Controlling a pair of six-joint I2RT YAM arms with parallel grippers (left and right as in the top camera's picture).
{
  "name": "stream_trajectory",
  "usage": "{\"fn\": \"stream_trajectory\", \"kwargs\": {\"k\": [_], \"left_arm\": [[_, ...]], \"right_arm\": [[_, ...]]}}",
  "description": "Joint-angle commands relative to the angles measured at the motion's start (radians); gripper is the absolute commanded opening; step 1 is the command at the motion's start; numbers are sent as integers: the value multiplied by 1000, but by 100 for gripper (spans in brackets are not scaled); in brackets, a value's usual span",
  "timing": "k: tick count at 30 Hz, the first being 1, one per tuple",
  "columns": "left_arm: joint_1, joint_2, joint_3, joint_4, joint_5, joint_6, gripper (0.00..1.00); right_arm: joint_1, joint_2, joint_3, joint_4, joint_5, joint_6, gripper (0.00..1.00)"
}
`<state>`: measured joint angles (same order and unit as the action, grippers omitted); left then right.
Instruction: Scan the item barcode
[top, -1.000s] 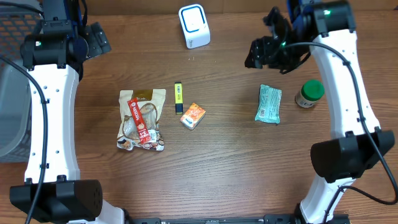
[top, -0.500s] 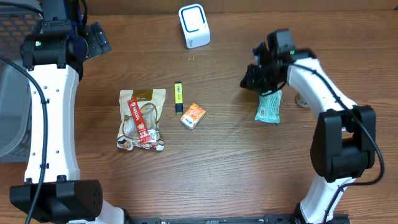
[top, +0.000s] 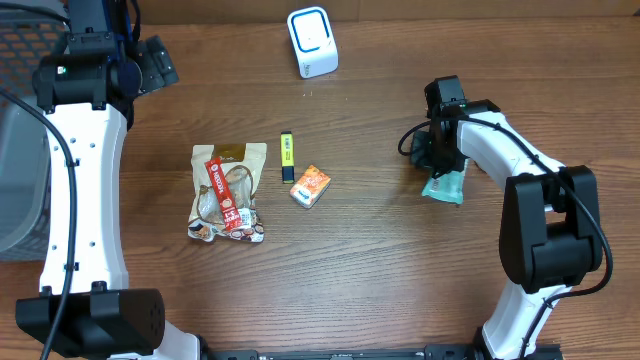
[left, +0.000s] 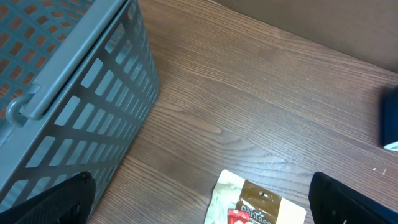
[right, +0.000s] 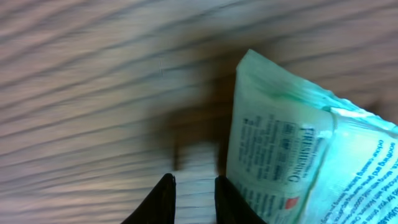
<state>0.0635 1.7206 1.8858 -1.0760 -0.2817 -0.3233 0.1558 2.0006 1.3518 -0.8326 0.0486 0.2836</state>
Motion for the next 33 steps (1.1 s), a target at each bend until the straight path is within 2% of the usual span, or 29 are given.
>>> {"fn": "stream_trajectory", "kwargs": {"k": [1,12,17,23,24,25,26,27,30,33], "left_arm": [[-1,10,8,3,-13,-14,100],[-1,10,8,3,-13,-14,100],[-1,10,8,3,-13,-14,100],[-1,10,8,3,-13,-14,100],[-1,10,8,3,-13,-14,100],[-1,10,8,3,-13,-14,100],[-1,10,8,3,-13,-14,100],[-1,10,8,3,-13,-14,100],[-1,10,8,3,-13,-14,100],[-1,10,8,3,-13,-14,100]], "right_arm": [[1,-9,-3,-13,175,9,23],[1,-9,-3,-47,338,8,25],[2,-24,69,-135,214,8,25],[2,-76,297,-298,34,5,37],[2,-82,328,-307,-35,5,50],[2,-85,347,-309,-105,5,75],[2,-87,357,-299,-179,5,93],[2,-87,360,-284,-261,5,100],[2,-81,354,-253,-506,5,100],[4,-69,348,-268,-547,35,100]]}}
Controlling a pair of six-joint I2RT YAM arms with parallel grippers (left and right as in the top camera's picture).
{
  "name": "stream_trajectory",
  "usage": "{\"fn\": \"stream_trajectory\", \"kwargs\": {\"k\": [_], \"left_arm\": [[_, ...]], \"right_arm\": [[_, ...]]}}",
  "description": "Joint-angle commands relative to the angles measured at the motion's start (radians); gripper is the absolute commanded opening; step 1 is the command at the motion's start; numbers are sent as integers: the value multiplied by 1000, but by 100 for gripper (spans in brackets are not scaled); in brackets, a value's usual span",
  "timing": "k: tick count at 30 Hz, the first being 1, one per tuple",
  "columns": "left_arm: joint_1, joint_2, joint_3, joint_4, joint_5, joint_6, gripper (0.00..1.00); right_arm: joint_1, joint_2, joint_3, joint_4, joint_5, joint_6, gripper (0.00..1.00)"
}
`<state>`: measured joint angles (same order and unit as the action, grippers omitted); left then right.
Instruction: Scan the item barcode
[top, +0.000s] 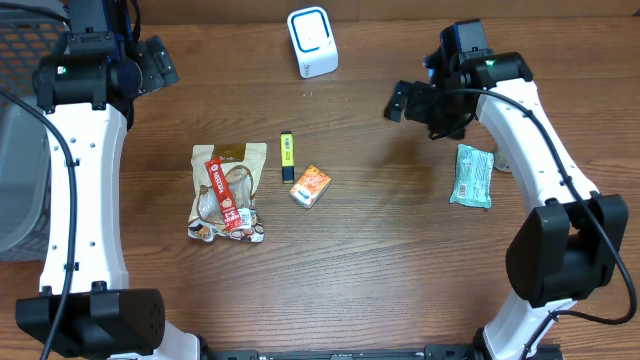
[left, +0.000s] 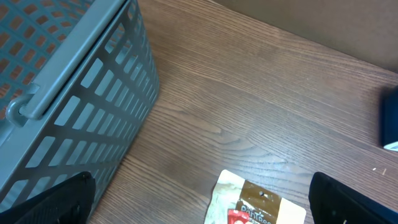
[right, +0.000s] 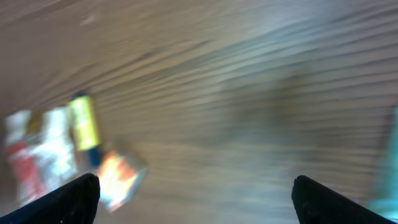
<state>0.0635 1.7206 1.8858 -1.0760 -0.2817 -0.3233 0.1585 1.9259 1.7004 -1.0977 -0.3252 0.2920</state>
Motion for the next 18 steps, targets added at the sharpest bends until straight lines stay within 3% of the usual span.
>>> {"fn": "stream_trajectory", "kwargs": {"k": [1,14,18], "left_arm": [[-1,10,8,3,-13,-14,100],[-1,10,8,3,-13,-14,100],[-1,10,8,3,-13,-14,100]], "right_arm": [[3,6,-8,-4,-172,43,100],[38,6,-68,-17,-156,75,100],[38,6,-67,-16,-69,75,100]]}}
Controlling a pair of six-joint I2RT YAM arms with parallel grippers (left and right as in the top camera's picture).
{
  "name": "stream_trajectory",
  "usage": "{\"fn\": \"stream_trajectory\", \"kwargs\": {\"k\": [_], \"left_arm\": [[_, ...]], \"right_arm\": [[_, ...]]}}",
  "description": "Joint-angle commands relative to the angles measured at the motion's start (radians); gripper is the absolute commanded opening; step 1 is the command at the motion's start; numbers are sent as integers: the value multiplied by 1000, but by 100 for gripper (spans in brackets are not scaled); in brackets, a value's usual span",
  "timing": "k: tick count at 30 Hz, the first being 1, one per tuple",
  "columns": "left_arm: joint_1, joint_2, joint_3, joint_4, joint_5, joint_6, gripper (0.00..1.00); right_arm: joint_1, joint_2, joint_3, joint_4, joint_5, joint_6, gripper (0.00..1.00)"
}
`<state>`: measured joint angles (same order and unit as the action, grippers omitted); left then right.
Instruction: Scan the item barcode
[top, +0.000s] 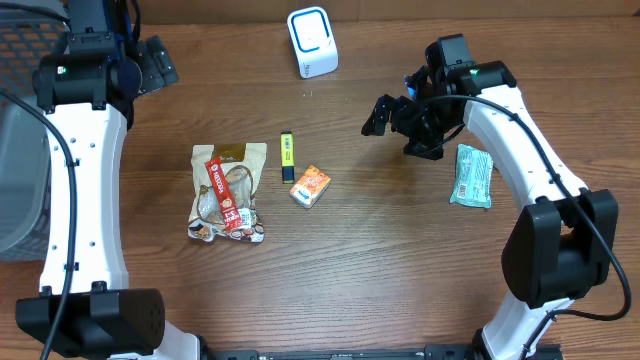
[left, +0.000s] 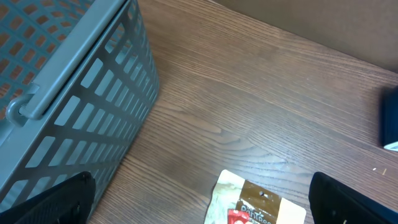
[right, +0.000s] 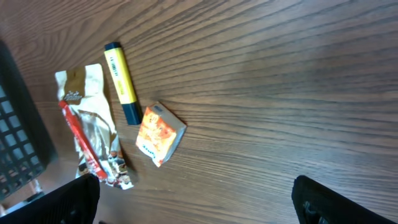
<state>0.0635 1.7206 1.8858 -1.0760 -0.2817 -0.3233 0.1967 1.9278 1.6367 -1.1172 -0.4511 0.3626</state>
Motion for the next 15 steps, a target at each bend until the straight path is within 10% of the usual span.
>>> {"fn": "stream_trajectory", "kwargs": {"k": [1,15], "left_arm": [[-1,10,8,3,-13,-14,100],[-1,10,8,3,-13,-14,100]], "right_arm": [[0,4,-4,3,78,4,100],[-2,4,-4,27,326,5,100]]}}
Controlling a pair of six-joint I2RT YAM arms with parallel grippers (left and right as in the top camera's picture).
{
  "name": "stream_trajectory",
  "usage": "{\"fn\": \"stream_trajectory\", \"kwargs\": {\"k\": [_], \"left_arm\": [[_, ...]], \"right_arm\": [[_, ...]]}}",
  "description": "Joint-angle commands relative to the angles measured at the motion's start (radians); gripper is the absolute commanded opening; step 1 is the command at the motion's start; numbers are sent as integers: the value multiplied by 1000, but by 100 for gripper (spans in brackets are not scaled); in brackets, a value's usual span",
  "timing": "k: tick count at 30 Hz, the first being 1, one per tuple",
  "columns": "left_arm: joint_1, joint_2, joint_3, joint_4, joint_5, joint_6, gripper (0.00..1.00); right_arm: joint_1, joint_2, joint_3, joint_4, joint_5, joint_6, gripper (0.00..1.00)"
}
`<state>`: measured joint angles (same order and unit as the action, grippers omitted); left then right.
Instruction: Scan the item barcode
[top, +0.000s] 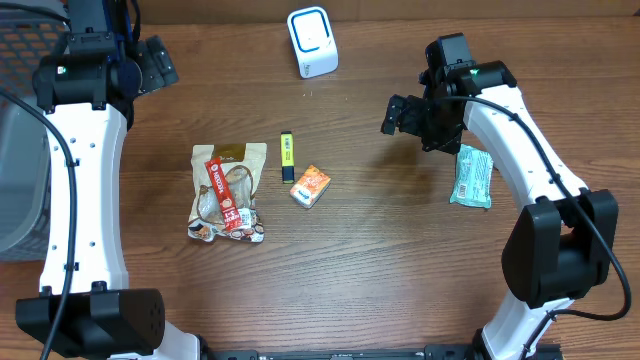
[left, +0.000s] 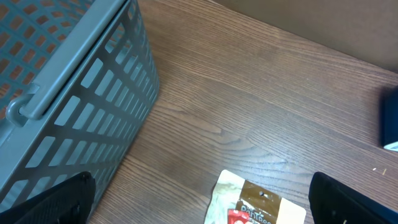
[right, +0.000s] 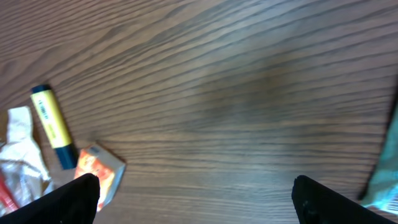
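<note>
The white and blue scanner stands at the back of the table. A teal packet lies flat on the right; its edge shows in the right wrist view. My right gripper hovers open and empty left of the packet, its fingers far apart. A yellow marker, an orange box and a snack bag lie in the middle. My left gripper stays open and empty at the back left.
A grey mesh basket stands at the far left edge. The snack bag lies below the left gripper's view. The marker and orange box sit at the lower left of the right wrist view.
My right gripper has shifted a little right and back, so the teal packet's edge now shows in its view. It is still open. The left arm has not moved.
First my right gripper was low at the teal packet, fingers nearly together beside it. Then it was raised and open, with the packet lying alone on the right. After that it was over the table's middle, and now slightly back toward the packet.
</note>
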<state>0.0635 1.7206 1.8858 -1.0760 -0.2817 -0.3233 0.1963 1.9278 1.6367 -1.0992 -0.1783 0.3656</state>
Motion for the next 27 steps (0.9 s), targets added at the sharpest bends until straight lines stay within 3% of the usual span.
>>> {"fn": "stream_trajectory", "kwargs": {"k": [1,27], "left_arm": [[-1,10,8,2,-13,-14,100],[-1,10,8,2,-13,-14,100]], "right_arm": [[-1,4,-4,13,53,2,100],[-1,4,-8,61,114,1,100]]}}
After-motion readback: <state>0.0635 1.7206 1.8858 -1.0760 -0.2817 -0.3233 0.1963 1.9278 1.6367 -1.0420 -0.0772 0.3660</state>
